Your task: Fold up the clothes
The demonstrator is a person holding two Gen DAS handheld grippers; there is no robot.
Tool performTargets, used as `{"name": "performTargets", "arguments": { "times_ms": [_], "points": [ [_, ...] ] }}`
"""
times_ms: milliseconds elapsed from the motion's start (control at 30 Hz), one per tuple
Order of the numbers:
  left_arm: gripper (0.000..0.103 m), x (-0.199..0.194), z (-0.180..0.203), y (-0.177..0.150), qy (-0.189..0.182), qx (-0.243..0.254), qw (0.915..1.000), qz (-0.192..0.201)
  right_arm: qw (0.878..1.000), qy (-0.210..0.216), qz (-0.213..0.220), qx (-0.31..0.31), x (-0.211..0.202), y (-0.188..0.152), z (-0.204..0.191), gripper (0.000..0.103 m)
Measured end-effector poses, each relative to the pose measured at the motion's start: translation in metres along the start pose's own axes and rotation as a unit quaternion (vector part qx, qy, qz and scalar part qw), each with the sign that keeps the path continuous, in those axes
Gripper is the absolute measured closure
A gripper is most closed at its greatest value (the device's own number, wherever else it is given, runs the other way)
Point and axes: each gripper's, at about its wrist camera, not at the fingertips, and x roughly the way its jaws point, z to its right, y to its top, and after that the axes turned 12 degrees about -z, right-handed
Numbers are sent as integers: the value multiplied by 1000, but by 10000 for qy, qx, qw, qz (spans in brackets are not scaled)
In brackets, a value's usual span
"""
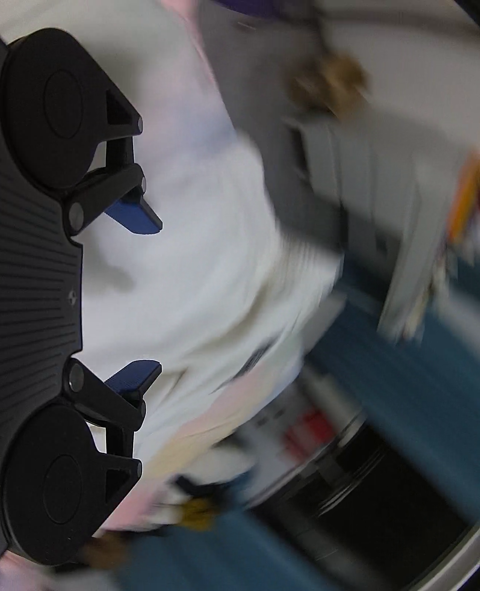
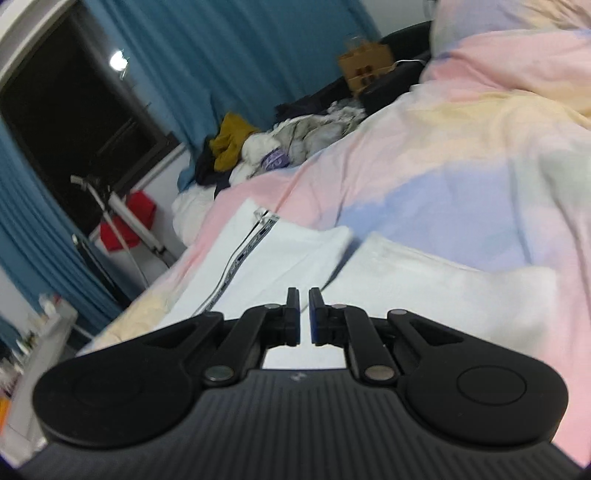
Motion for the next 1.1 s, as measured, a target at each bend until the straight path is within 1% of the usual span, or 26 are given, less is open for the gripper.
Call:
{"name": "performTargets", "arguments": {
  "times_ms": [67, 100, 200, 233, 300, 400, 433, 500, 533, 567, 600, 633, 667, 700, 733, 767, 800, 833, 867, 933, 967, 1000, 1067, 1100],
  "points": [
    [25, -8, -25, 7, -205, -621, 9979, -44, 9997, 19, 20, 236, -15, -5, 10, 94],
    [25, -8, -32, 9, -247, -823, 9963, -70, 9993, -15, 9, 366, -20, -6, 15, 94],
    [26, -4, -51, 10, -205, -1421, 9894, -228, 9965, -70, 44, 835, -32, -11, 33, 94],
    [26, -2, -55, 6, -205, -1566, 9871, -258, 9952, -111, 81, 974, -37, -13, 39, 93],
    [26, 4, -58, 4, -273, -1652, 9853, -335, 9917, -189, 148, 1261, -45, -19, 54, 93],
    [26, 16, -57, 5, -207, -1664, 9848, -464, 9826, -293, 219, 1819, -52, -26, 77, 92],
    [29, 19, -57, 5, -157, -1633, 9852, -505, 9787, -338, 240, 2013, -53, -28, 83, 92],
    [31, 27, -54, 5, -77, -1531, 9864, -601, 9706, -437, 260, 2353, -54, -32, 95, 92],
    [31, 33, -53, 7, -81, -1477, 9868, -666, 9674, -496, 243, 2472, -52, -33, 99, 88],
    [31, 37, -52, 9, -79, -1442, 9870, -706, 9640, -554, 227, 2591, -51, -34, 102, 80],
    [31, 39, -52, 10, -67, -1436, 9870, -716, 9612, -593, 248, 2684, -51, -36, 105, 76],
    [31, 42, -52, 10, -70, -1436, 9870, -715, 9587, -620, 291, 2760, -52, -37, 107, 67],
    [31, 43, -51, 10, -149, -1410, 9875, -684, 9562, -647, 335, 2836, -53, -39, 110, 58],
    [31, 43, -50, 10, -267, -1370, 9882, -638, 9535, -673, 378, 2912, -54, -40, 112, 54],
    [33, 43, -49, 11, -385, -1330, 9886, -592, 9508, -699, 422, 2988, -54, -41, 114, 45],
    [34, 43, -48, 11, -531, -1284, 9888, -546, 9480, -726, 465, 3063, -55, -43, 116, 39],
    [34, 41, -46, 10, -643, -1218, 9892, -499, 9451, -752, 509, 3138, -56, -44, 118, 38],
    [35, 40, -43, 9, -727, -1140, 9898, -450, 9423, -779, 555, 3207, -57, -45, 121, 33],
    [39, 39, -40, 9, -713, -1029, 9912, -421, 9392, -816, 604, 3279, -59, -47, 123, 31],
    [41, 40, -31, 8, -529, -798, 9945, -418, 9341, -876, 642, 3401, -60, -48, 127, 31],
    [43, 42, -28, 7, -460, -720, 9955, -420, 9324, -872, 623, 3451, -59, -49, 129, 31],
    [45, 44, -26, 7, -406, -662, 9961, -422, 9327, -828, 569, 3464, -56, -49, 130, 31],
    [55, 47, -25, 11, -334, -633, 9965, -442, 9349, -714, 442, 3447, -46, -47, 130, 31],
    [58, 49, -25, 11, -323, -658, 9963, -457, 9359, -657, 379, 3439, -41, -46, 130, 31]
  ]
}}
